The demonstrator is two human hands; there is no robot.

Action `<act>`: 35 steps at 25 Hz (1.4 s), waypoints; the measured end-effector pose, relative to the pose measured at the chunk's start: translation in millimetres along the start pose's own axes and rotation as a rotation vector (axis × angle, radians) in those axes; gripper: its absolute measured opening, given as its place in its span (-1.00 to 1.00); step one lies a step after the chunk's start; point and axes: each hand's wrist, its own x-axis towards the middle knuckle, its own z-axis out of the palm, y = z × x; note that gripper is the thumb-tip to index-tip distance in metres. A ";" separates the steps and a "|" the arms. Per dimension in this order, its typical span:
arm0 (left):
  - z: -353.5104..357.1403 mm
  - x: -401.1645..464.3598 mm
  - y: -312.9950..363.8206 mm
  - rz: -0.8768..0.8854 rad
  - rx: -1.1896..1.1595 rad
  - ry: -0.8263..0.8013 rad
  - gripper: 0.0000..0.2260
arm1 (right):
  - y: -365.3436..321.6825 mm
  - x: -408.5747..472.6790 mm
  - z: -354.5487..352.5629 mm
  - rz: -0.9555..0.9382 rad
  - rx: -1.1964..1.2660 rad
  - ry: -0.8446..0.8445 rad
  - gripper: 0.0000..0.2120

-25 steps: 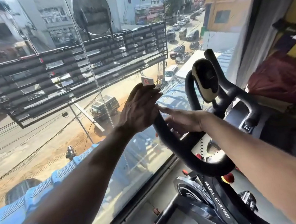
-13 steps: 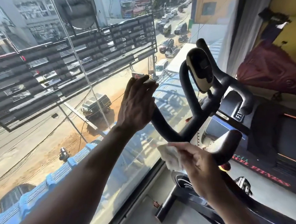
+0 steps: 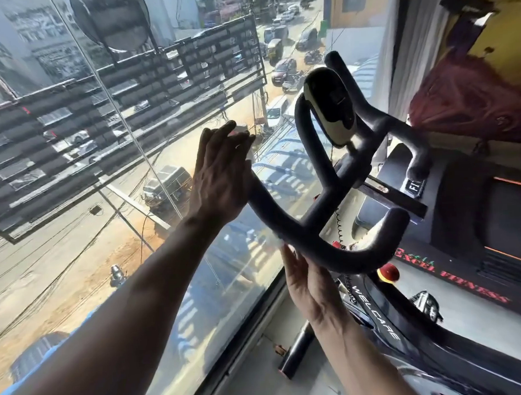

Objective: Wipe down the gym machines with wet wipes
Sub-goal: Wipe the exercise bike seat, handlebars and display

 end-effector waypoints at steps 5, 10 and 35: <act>2.2 -1.2 4.8 -0.056 0.005 -0.003 -0.65 | -24.0 -30.2 -38.6 0.001 -0.046 0.143 -0.82; 7.9 -19.3 37.1 -0.154 0.026 -0.067 -0.63 | -56.3 -73.4 -53.3 -0.066 -0.212 0.169 -0.73; 19.8 -30.9 108.2 -0.360 0.082 -0.105 -0.42 | -147.3 95.4 210.0 -0.072 -3.475 -1.898 -0.65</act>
